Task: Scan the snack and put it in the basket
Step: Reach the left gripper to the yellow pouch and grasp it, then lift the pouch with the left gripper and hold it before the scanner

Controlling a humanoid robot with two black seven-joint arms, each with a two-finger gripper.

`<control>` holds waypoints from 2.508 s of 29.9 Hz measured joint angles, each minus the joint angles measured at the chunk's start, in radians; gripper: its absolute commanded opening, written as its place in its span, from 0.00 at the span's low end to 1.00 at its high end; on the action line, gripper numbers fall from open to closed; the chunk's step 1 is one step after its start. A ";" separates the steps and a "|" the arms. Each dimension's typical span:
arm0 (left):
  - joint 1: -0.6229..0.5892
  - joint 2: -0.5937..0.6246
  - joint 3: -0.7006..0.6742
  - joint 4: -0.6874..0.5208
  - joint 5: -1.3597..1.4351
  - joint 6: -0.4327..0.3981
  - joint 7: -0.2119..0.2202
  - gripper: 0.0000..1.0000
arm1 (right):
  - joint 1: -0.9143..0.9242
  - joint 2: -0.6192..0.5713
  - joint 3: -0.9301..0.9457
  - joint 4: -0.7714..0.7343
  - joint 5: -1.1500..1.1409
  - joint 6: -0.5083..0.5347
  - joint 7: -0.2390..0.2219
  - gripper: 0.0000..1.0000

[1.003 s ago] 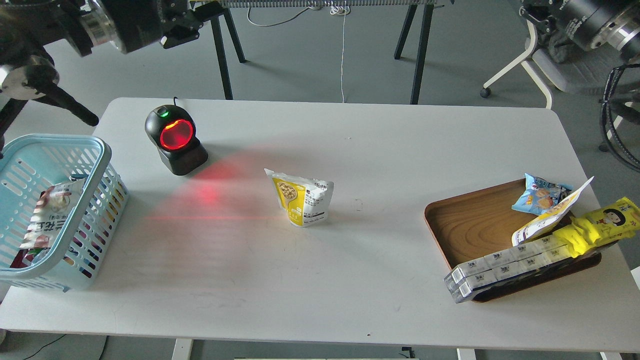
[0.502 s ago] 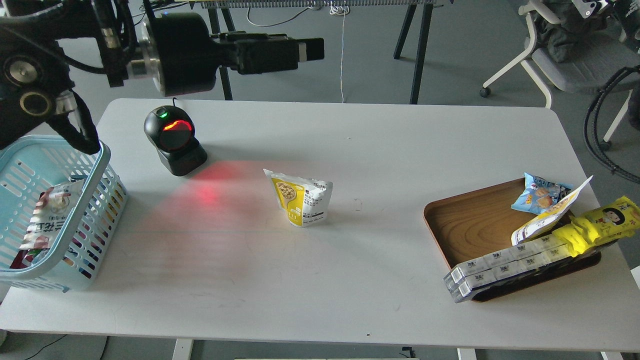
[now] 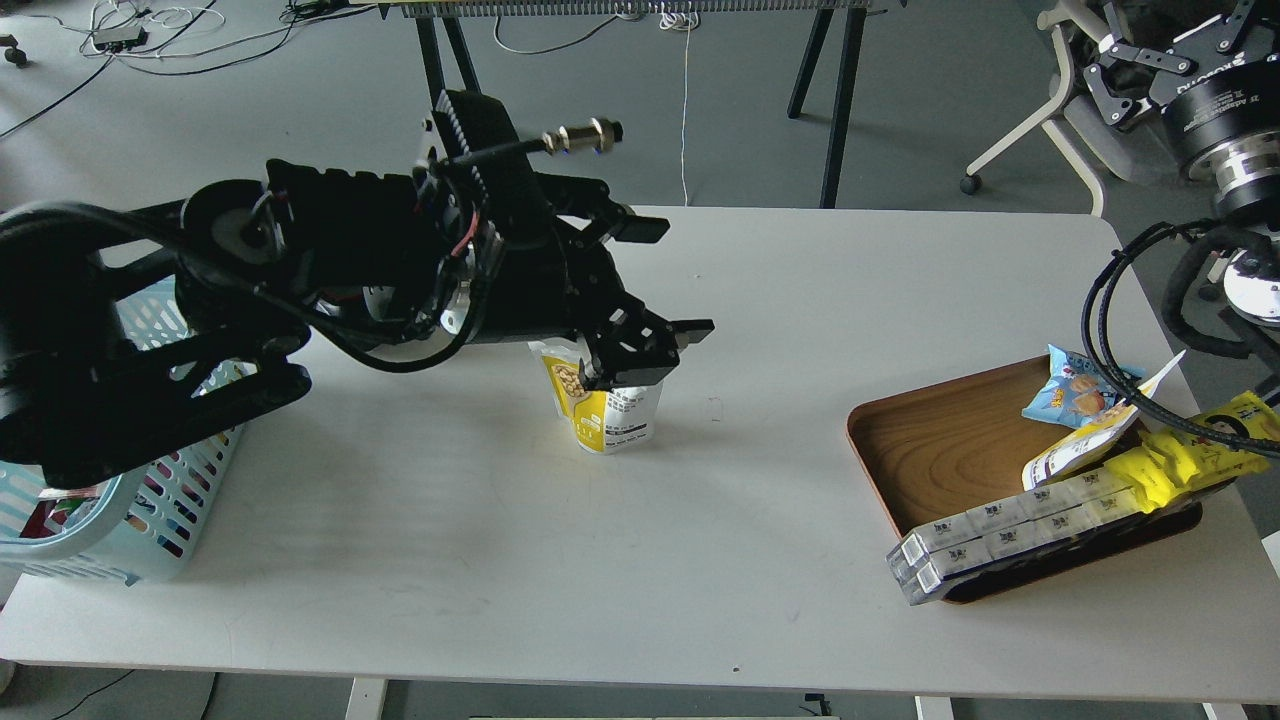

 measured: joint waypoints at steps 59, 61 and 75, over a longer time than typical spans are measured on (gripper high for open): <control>-0.019 -0.047 0.209 0.266 0.134 0.000 -0.160 0.00 | -0.097 0.017 0.062 0.007 0.000 0.000 0.000 0.99; -0.024 -0.018 0.203 0.251 0.134 0.000 -0.185 0.00 | -0.097 0.016 0.064 0.006 0.000 0.000 0.000 0.99; -0.022 0.200 0.091 0.259 0.134 0.000 -0.274 0.00 | -0.099 0.015 0.070 0.007 0.000 0.000 0.000 0.99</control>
